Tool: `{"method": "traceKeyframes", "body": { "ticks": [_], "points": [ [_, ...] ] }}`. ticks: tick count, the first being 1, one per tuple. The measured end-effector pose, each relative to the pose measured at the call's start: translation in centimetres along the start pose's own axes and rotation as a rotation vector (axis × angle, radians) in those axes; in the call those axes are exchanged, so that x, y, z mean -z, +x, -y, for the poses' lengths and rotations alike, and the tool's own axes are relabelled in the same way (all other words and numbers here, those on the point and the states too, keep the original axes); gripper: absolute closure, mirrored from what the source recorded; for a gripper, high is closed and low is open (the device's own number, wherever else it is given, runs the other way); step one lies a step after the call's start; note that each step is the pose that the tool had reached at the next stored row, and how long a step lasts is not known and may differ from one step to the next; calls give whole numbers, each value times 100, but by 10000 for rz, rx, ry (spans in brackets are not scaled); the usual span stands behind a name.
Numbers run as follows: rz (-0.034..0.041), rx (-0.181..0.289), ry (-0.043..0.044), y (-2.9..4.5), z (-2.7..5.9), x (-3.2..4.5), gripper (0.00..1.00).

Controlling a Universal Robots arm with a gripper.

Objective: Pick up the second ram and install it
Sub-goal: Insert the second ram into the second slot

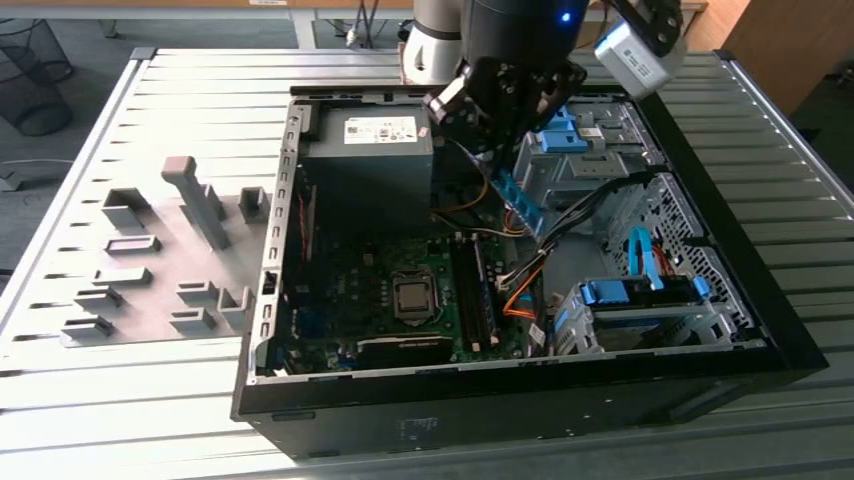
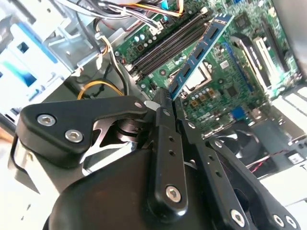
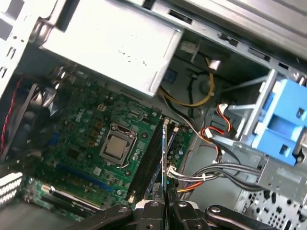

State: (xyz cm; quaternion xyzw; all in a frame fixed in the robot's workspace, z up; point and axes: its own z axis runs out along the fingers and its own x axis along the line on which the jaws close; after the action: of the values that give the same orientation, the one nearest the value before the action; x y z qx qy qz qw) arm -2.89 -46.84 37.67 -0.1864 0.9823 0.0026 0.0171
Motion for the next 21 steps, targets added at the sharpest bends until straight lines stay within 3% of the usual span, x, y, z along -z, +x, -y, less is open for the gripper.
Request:
{"method": "traceKeyframes", "body": {
  "ticks": [10,12,17,19,21],
  "points": [
    [-3,-1815,63,1,0,-32,86],
    [-3,-2549,88,2,0,-47,86],
    [-5,-3436,118,3,0,-70,86],
    [-43,-3657,119,2,-3,-86,86],
    [-136,-3765,103,1,-9,-102,86]
  ]
}}
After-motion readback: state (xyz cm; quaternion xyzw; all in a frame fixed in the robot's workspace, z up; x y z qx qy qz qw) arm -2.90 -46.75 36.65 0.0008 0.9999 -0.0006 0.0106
